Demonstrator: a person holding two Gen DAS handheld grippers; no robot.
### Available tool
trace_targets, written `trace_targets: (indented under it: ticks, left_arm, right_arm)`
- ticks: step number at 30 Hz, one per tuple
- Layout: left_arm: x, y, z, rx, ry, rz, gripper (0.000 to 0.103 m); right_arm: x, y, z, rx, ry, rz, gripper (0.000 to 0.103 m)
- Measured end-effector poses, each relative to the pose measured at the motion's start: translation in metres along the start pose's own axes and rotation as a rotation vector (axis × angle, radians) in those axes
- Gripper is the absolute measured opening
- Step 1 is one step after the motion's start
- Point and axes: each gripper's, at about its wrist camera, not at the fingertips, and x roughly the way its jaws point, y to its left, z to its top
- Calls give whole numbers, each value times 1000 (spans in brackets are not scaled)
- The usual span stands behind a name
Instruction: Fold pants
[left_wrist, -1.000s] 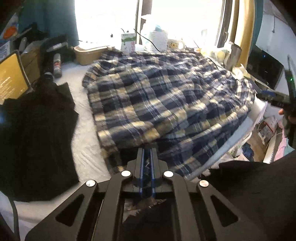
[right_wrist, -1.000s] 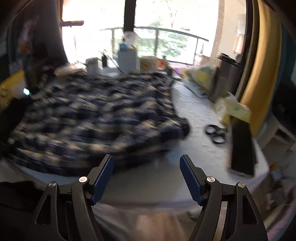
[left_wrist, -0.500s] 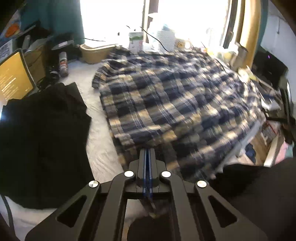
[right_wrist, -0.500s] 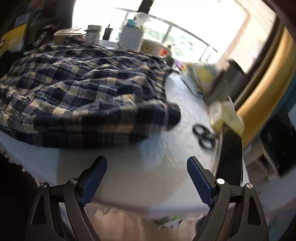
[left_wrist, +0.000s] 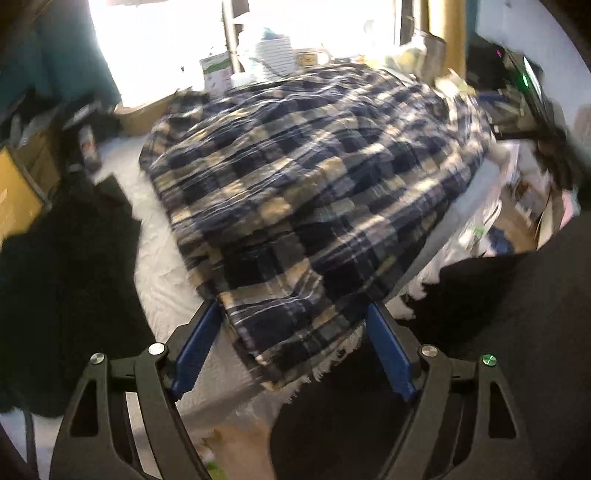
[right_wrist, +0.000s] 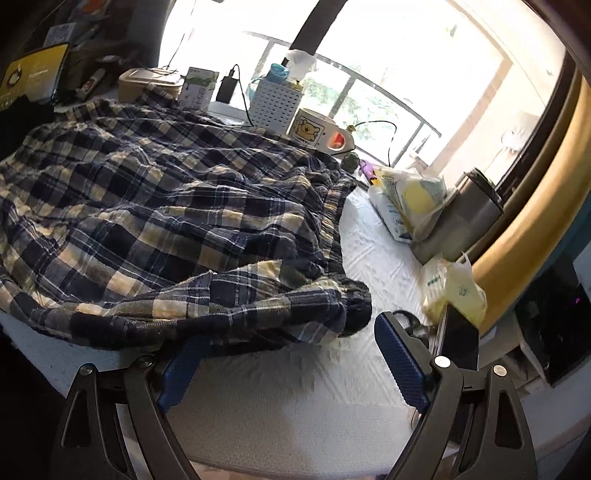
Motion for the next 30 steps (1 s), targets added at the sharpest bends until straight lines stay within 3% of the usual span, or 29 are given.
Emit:
trace_targets:
  ticks: [4, 8, 9, 10, 17, 22, 26, 28, 29, 30]
  left_arm:
    - [0, -5, -1, 49, -31, -9, 71]
    - [-8, -11, 3, 62, -38, -58, 34]
    - [-9, -9, 5, 42, -36, -75, 20]
    - [-9, -6, 7, 19, -33, -86, 16]
    - [-17, 16, 23, -117, -87, -143, 8]
    - [-24, 29, 34, -169, -115, -164, 8]
    - [-31, 41, 42, -204, -142, -160, 8]
    - [-34, 45, 44, -214, -149, -156, 8]
    - [-36, 45, 44, -217, -153, -151, 8]
    - [-39, 46, 44, -225, -161, -148, 8]
  right_arm:
    - [3, 1, -4, 27, 9, 12, 91]
    - [8, -2, -9, 39, 23, 25, 91]
    - [9, -3, -10, 40, 27, 24, 91]
    - [10, -4, -11, 40, 29, 24, 91]
    - [20, -18, -17, 28, 33, 26, 91]
    - [21, -18, -12, -17, -31, 43, 91]
    - [25, -20, -5, -9, -60, 124, 90]
    - [28, -24, -4, 29, -59, 199, 70]
    - [27, -25, -4, 42, -66, 206, 37]
    - [24, -26, -3, 51, -80, 207, 24]
